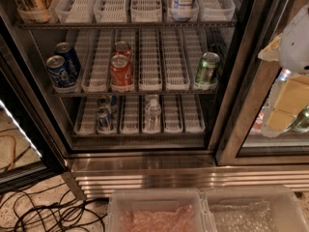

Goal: Pick redbull can from bottom shelf of fridge

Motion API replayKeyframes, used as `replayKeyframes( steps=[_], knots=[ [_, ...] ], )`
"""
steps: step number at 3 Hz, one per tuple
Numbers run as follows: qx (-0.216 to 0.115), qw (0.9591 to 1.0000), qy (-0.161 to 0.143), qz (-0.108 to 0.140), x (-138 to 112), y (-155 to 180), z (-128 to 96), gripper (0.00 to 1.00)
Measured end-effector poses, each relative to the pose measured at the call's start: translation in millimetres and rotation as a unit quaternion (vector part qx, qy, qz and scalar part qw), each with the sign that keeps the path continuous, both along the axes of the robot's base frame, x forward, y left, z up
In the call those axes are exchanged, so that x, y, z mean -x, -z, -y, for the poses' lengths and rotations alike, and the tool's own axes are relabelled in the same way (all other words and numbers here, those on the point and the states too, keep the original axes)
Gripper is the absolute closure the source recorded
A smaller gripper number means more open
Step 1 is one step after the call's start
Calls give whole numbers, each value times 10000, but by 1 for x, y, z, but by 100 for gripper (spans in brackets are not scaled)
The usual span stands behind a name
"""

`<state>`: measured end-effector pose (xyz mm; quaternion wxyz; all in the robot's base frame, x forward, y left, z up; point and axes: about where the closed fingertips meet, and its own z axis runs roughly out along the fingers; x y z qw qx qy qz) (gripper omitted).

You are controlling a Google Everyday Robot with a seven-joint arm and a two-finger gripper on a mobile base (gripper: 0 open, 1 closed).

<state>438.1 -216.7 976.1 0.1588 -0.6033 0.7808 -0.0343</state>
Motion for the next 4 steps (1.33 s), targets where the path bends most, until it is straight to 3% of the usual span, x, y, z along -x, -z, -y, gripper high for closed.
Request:
replayKeyframes(
  steps=[1, 2, 3, 4],
  knots=[
    [-1, 10000, 0, 0, 0, 0, 0, 0],
    [-292, 9994, 172, -49, -2, 14, -13, 0],
    [-714, 9969, 202, -275, -9, 45, -49, 0],
    [-1177, 9909, 8, -648, -10, 72, -87, 0]
  ],
)
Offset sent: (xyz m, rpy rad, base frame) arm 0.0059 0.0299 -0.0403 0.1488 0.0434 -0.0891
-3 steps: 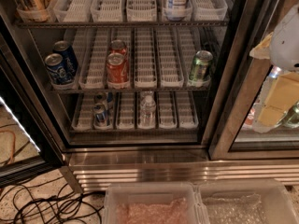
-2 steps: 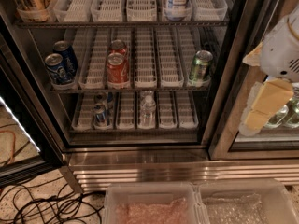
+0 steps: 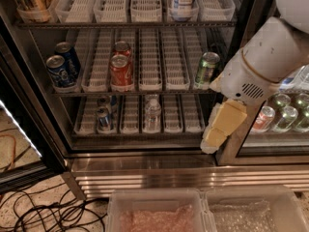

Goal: Pick redbull can from bottom shelf of fridge

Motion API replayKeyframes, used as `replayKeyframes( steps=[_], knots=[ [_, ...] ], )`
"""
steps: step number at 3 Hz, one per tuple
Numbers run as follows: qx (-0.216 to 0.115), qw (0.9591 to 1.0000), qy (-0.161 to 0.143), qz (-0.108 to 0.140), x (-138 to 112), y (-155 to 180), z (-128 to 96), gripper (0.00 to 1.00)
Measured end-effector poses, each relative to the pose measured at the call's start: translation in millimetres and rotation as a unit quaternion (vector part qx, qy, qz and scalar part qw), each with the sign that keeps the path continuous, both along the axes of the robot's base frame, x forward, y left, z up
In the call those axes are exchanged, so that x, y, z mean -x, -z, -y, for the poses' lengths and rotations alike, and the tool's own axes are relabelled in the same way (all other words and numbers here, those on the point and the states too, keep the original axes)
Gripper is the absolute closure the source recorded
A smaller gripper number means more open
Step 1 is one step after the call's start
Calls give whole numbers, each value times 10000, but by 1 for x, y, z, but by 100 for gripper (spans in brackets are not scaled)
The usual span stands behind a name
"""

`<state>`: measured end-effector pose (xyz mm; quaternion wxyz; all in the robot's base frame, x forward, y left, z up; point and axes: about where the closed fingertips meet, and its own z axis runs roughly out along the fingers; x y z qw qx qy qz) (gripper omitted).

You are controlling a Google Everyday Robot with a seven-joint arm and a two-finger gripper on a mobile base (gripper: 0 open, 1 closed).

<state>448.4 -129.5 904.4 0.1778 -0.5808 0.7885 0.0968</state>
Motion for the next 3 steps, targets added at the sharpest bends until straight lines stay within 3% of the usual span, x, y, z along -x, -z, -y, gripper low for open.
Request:
replayKeyframes(
  steps=[1, 2, 3],
  knots=[
    [0, 10000, 0, 0, 0, 0, 0, 0],
    [-33, 9999, -48, -83, 8, 26, -17, 0],
    [-116, 9993, -23, -360, 12, 82, -49, 0]
  ],
)
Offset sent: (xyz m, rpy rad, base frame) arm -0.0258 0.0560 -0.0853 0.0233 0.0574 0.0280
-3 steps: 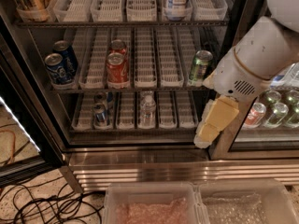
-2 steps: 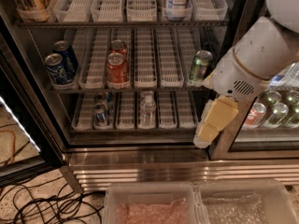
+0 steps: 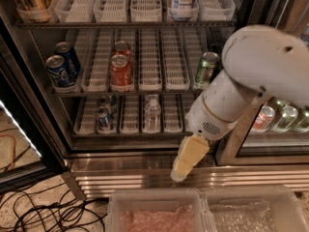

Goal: Pick redbull can from bottom shelf of fridge

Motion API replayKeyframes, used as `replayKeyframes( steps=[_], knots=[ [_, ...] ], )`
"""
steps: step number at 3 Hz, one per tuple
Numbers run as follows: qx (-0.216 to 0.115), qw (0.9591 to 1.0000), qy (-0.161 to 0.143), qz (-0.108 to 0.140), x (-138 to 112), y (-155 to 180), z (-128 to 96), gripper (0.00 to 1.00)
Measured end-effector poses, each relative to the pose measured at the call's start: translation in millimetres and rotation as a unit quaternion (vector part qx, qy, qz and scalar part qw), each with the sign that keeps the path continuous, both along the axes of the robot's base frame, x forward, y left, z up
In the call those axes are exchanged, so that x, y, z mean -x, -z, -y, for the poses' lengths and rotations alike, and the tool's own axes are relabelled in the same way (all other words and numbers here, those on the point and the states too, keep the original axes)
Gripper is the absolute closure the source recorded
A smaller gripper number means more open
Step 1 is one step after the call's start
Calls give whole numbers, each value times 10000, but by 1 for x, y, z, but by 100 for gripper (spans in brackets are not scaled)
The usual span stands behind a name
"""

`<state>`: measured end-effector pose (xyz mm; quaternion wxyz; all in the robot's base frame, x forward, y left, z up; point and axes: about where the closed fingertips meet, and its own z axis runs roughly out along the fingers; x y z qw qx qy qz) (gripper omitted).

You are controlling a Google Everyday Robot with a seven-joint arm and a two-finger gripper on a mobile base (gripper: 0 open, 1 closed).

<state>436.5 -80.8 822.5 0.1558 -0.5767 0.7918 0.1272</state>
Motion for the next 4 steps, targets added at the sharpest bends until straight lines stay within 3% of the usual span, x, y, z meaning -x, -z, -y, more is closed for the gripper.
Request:
replayKeyframes(
  steps=[1, 2, 3, 4],
  knots=[
    [-88, 9995, 91, -296, -5, 47, -25, 0],
    [-88, 9995, 91, -296, -5, 47, -25, 0],
    [-350, 9970, 494, -477, -1, 73, -35, 0],
    [-512, 9887, 1283, -582, -13, 115, -48, 0]
  ],
)
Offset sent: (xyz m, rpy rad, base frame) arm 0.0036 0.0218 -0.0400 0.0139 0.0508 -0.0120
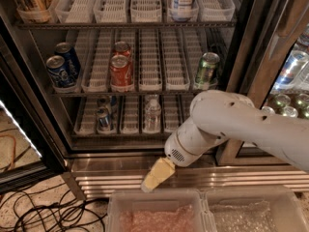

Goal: Pick redbull can from bottom shelf of fridge

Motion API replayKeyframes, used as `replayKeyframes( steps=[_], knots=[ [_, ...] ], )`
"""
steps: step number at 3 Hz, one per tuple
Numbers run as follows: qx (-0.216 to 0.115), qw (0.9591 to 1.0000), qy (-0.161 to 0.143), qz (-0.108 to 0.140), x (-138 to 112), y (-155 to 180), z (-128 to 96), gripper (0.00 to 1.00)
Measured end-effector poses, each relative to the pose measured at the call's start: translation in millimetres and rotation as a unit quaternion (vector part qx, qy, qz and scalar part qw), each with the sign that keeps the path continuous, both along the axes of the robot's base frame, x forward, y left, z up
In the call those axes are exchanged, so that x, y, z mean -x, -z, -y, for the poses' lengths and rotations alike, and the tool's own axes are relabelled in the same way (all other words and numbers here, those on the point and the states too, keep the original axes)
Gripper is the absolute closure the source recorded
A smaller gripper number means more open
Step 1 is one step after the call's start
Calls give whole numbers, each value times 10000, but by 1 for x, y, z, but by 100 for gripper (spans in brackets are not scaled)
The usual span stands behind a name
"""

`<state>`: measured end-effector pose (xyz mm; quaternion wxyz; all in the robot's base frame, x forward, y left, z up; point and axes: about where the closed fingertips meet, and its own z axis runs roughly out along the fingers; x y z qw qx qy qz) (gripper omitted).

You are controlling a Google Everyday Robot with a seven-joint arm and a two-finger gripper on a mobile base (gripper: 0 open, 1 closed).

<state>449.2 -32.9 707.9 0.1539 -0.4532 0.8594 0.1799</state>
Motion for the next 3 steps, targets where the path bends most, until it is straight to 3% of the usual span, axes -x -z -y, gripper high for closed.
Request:
replayKeyframes(
  steps=[1, 2, 3],
  knots=[
    [25, 9979, 635, -84, -15, 26, -13, 0],
    [-45, 9947, 1005, -221, -16, 25, -15, 0],
    [-63, 9952, 957, -216, -18, 35, -25, 0]
  ],
)
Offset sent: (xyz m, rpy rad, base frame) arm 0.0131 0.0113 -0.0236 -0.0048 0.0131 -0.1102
